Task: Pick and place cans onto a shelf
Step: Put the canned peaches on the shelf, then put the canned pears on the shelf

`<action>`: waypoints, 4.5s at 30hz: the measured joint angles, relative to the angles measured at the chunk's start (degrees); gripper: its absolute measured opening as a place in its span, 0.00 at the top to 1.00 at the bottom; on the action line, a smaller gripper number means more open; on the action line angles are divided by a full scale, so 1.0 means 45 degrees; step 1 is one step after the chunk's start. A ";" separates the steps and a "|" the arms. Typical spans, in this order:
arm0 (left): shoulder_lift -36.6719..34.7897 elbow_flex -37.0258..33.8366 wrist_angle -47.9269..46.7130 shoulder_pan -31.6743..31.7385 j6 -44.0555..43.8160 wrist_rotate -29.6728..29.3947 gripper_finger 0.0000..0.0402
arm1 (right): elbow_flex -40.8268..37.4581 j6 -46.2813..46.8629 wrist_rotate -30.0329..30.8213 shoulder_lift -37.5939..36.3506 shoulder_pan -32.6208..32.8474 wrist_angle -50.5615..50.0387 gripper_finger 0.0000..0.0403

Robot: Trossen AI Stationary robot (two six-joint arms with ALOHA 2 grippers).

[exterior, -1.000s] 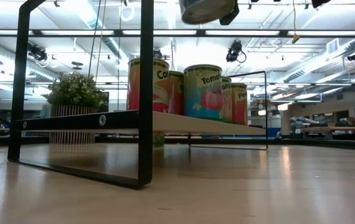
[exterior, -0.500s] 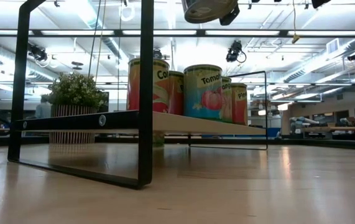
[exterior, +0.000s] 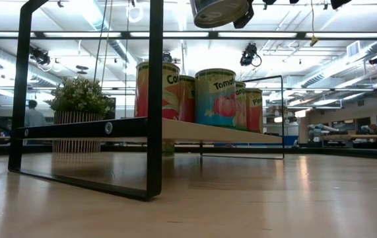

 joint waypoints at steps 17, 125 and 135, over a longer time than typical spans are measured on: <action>-0.1835 -0.0015 -0.0524 -0.0621 0.1005 -0.0566 0.02 | 0.0000 -0.0043 0.0725 -0.0450 0.0727 -0.0926 0.17; -0.2312 -0.5877 -0.2412 1.0339 -0.0262 0.1892 0.02 | 0.0931 -0.2923 0.9691 0.2035 0.3287 0.0968 0.07; -0.0142 -0.5741 -0.1325 1.0248 0.0062 0.2658 0.02 | 0.0933 -0.2458 0.9322 0.2035 0.3157 0.0904 0.07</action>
